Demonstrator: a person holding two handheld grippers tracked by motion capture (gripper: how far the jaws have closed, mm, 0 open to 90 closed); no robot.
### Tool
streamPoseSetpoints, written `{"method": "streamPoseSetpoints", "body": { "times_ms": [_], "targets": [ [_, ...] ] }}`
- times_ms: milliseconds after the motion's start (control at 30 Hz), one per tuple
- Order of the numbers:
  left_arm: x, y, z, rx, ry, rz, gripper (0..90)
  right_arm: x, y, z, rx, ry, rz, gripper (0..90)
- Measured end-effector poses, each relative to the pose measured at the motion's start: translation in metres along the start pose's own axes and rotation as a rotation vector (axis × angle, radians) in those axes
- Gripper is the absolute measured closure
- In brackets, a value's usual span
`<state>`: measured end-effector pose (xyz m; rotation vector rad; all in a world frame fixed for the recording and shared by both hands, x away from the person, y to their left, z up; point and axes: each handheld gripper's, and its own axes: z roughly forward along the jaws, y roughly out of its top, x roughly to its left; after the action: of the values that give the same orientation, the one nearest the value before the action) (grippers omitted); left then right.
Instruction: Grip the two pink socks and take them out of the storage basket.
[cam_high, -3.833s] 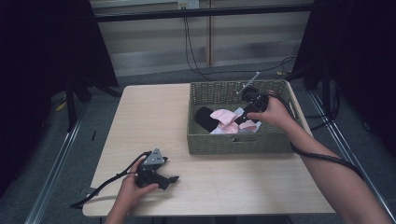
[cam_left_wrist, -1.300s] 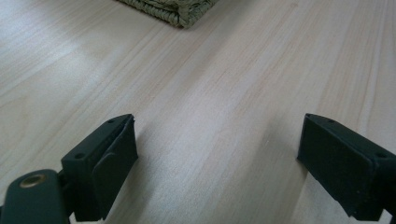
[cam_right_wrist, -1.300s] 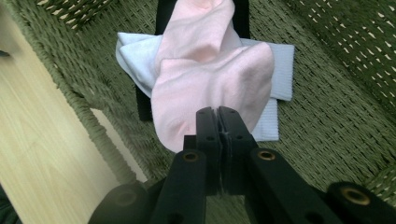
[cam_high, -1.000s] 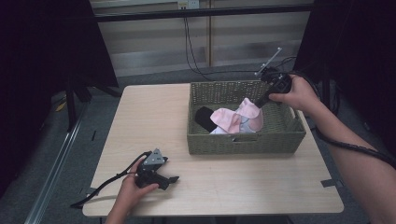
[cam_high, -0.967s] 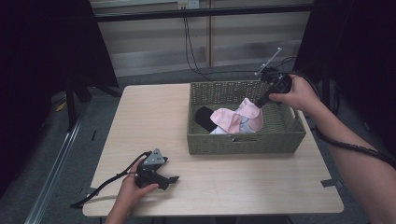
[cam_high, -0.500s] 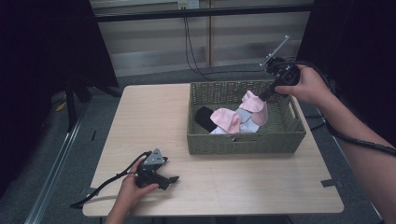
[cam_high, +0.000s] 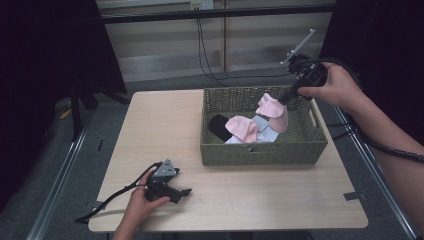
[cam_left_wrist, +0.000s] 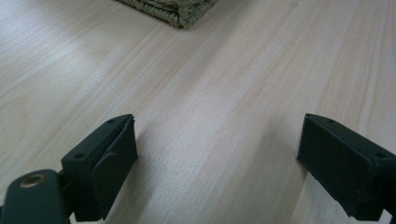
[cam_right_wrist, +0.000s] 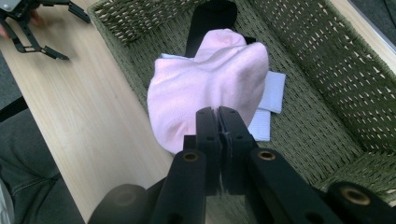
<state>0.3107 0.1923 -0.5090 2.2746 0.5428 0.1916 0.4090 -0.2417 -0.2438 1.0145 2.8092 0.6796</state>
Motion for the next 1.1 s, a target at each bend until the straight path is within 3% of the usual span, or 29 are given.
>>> {"method": "streamPoseSetpoints", "body": {
  "times_ms": [567,1100],
  "targets": [
    [0.0,0.0,0.0,0.001,0.0,0.001,11.1,0.019,-0.004,-0.02,-0.044,0.044,-0.039,87.5],
    [0.0,0.0,0.0,0.0,0.0,0.001,11.1,0.052,-0.012,-0.023,-0.067,0.106,-0.127,87.2]
  ]
}}
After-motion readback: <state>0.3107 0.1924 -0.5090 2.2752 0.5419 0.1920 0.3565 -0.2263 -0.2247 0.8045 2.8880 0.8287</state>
